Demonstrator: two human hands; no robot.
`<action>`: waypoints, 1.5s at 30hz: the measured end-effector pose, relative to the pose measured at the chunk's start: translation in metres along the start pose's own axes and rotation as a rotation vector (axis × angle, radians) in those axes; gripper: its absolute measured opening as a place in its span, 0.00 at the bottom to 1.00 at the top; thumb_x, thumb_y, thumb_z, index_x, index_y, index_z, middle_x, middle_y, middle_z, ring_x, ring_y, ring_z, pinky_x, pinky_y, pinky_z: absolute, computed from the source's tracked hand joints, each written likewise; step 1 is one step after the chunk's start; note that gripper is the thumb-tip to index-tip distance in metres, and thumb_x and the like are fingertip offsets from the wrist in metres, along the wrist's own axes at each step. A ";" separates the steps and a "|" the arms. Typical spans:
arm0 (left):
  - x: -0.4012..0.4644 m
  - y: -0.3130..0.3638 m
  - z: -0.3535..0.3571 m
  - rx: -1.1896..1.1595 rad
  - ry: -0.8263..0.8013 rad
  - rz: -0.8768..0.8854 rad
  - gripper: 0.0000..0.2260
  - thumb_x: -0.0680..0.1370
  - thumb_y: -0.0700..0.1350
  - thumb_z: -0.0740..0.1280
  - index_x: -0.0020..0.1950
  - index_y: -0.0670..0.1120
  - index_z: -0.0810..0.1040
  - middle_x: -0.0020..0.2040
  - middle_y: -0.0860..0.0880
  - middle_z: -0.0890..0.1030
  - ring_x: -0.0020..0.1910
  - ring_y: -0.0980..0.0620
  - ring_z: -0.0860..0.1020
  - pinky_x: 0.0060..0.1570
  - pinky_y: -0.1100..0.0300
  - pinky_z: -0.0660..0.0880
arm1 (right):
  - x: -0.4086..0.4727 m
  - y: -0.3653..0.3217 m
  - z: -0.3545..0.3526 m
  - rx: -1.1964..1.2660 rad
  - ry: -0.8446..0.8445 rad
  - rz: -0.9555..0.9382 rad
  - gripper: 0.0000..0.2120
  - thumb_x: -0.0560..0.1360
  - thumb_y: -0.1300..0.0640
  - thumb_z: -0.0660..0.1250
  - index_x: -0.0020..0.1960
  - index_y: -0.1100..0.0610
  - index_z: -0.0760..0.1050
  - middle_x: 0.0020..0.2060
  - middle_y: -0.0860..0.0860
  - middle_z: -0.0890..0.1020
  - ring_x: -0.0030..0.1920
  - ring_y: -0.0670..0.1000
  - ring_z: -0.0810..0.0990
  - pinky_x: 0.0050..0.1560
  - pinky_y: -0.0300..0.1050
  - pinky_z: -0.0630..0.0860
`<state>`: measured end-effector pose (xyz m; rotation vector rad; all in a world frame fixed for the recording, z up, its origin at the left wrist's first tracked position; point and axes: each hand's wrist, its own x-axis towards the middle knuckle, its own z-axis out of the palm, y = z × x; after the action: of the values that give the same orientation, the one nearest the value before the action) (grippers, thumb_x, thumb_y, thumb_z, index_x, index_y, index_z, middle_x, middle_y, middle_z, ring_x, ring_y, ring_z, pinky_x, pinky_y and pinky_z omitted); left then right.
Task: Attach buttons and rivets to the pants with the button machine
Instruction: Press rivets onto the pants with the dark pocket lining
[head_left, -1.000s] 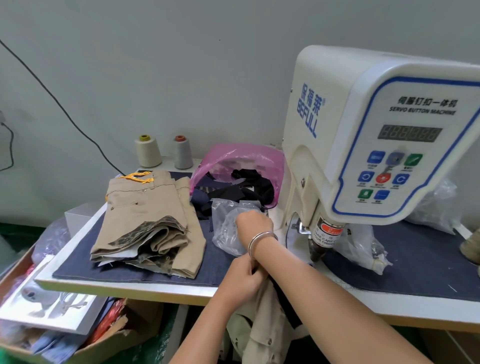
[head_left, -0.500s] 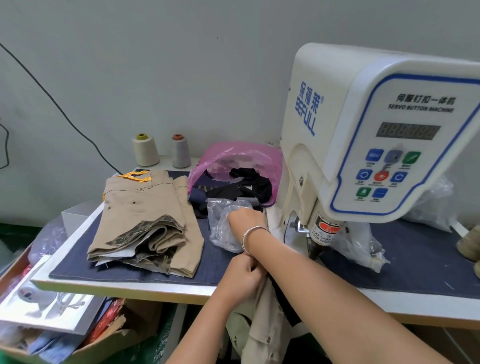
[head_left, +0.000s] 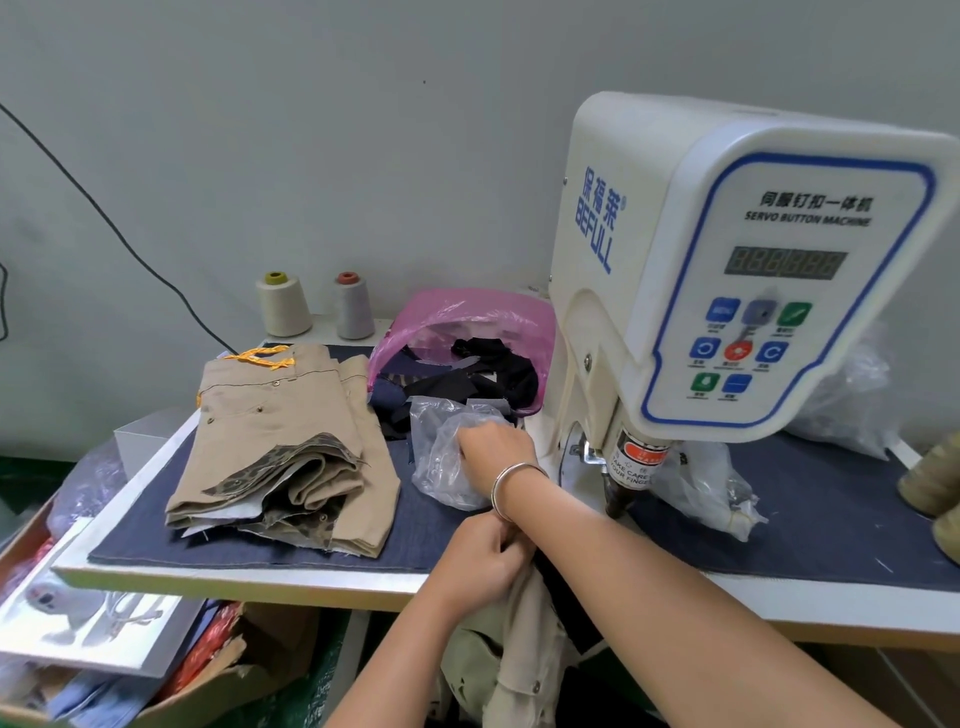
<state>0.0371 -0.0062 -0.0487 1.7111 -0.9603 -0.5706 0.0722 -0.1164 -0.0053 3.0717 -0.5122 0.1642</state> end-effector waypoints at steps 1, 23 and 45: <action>0.000 0.000 0.001 0.000 -0.007 0.004 0.06 0.73 0.44 0.62 0.43 0.44 0.77 0.37 0.55 0.81 0.38 0.60 0.76 0.43 0.58 0.74 | -0.001 0.001 0.000 0.009 -0.002 0.007 0.14 0.76 0.64 0.59 0.59 0.56 0.75 0.54 0.56 0.78 0.57 0.57 0.76 0.44 0.46 0.69; -0.001 0.003 0.001 0.061 -0.026 0.042 0.06 0.70 0.42 0.60 0.36 0.41 0.73 0.31 0.50 0.75 0.34 0.58 0.69 0.37 0.59 0.66 | -0.001 -0.002 0.004 -0.034 -0.061 0.039 0.14 0.76 0.66 0.58 0.58 0.59 0.75 0.55 0.57 0.78 0.58 0.58 0.76 0.46 0.47 0.71; 0.000 0.003 0.000 0.077 0.002 0.029 0.09 0.70 0.45 0.60 0.33 0.43 0.65 0.30 0.53 0.67 0.32 0.57 0.62 0.34 0.59 0.60 | 0.006 -0.005 -0.001 -0.151 -0.041 -0.096 0.14 0.76 0.65 0.58 0.60 0.59 0.74 0.54 0.55 0.79 0.55 0.58 0.78 0.41 0.47 0.68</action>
<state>0.0362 -0.0066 -0.0457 1.7627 -1.0155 -0.5185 0.0795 -0.1134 -0.0042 2.9490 -0.3596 0.0577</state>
